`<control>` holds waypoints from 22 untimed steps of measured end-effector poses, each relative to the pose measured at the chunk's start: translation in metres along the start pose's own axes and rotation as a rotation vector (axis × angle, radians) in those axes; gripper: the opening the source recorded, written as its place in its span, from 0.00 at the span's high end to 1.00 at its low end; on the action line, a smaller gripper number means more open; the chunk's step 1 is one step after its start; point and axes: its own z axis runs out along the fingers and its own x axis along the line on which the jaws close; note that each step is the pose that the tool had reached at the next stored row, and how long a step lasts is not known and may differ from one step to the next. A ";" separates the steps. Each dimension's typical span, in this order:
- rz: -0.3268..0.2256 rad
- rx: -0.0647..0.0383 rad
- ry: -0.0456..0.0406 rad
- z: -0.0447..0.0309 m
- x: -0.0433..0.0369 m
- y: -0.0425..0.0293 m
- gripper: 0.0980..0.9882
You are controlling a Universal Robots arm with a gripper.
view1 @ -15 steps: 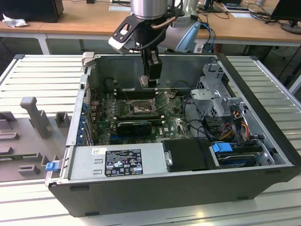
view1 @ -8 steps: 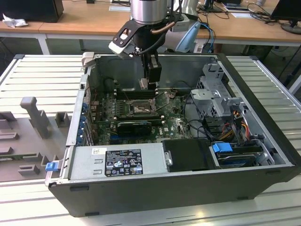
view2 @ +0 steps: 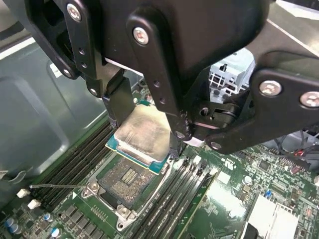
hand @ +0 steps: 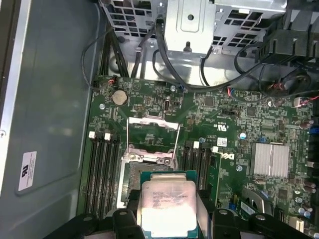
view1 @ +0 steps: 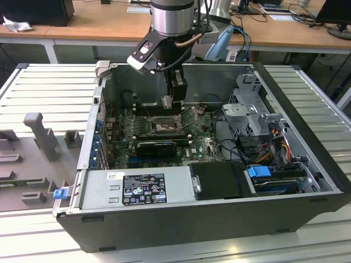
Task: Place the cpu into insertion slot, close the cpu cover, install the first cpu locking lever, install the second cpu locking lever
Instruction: 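Place the cpu into insertion slot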
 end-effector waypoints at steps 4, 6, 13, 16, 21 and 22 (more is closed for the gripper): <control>0.044 0.000 -0.0037 0.0061 -0.0001 -0.0006 0.52; 0.060 -0.001 -0.0053 0.0125 -0.0001 -0.0012 0.52; 0.060 -0.001 -0.0054 0.0301 -0.0002 -0.0045 0.52; 0.057 -0.001 -0.0051 0.0381 0.0009 -0.0055 0.52; 0.087 -0.001 -0.0079 0.0535 0.0066 -0.0128 0.52; 0.087 -0.001 -0.0079 0.0554 0.0080 -0.0141 0.52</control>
